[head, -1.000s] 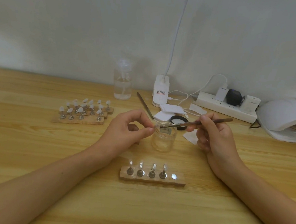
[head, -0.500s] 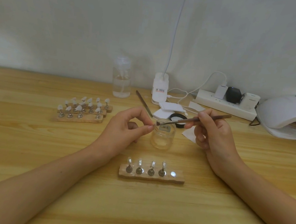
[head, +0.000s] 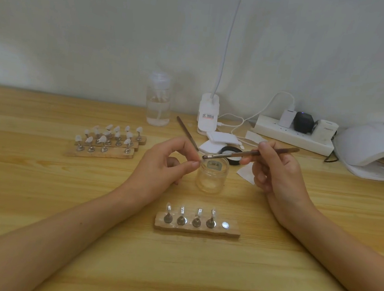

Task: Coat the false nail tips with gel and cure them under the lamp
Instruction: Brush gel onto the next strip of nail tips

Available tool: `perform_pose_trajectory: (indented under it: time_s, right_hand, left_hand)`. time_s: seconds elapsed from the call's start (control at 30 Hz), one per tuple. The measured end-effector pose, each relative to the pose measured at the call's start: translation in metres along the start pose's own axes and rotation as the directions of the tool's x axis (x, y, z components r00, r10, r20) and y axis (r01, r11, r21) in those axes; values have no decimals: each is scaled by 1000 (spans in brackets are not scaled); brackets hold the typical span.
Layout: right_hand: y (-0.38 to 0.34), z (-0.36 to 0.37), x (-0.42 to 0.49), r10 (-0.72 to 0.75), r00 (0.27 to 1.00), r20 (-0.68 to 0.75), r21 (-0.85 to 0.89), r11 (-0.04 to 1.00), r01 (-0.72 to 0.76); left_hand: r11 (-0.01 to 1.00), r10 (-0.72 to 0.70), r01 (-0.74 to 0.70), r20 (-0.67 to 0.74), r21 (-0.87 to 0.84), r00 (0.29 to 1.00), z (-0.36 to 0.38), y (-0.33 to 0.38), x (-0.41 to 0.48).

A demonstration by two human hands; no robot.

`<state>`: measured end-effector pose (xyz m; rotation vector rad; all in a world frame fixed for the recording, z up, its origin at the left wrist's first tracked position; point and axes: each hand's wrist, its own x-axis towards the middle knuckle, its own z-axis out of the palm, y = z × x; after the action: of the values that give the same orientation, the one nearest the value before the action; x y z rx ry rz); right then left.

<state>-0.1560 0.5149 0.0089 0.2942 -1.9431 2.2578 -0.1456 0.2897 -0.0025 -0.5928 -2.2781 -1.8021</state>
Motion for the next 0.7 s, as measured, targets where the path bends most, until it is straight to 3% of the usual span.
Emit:
perform_pose_trajectory:
  time_s: [0.17, 0.33, 0.47, 0.6, 0.7]
  right_hand:
    - [2, -3, 2, 25, 997, -71, 3, 1000, -25]
    - [0, 1, 1, 2, 1000, 11, -27, 1000, -2]
    - [1, -1, 2, 18, 998, -54, -5, 1000, -19]
    - [-1, 1, 0, 9, 1000, 18, -21, 1000, -9]
    - [1, -1, 1, 23, 999, -29, -18, 1000, -23]
  left_hand:
    - [1000, 6, -6, -3, 6, 1000, 0, 0, 0]
    - [1000, 5, -5, -1, 11, 1000, 0, 0, 0]
    - [1000, 3, -3, 0, 11, 1000, 0, -1, 0]
    - [1000, 3, -3, 1, 5, 1000, -1, -1, 0]
    - [1000, 4, -4, 0, 3, 1000, -1, -1, 0]
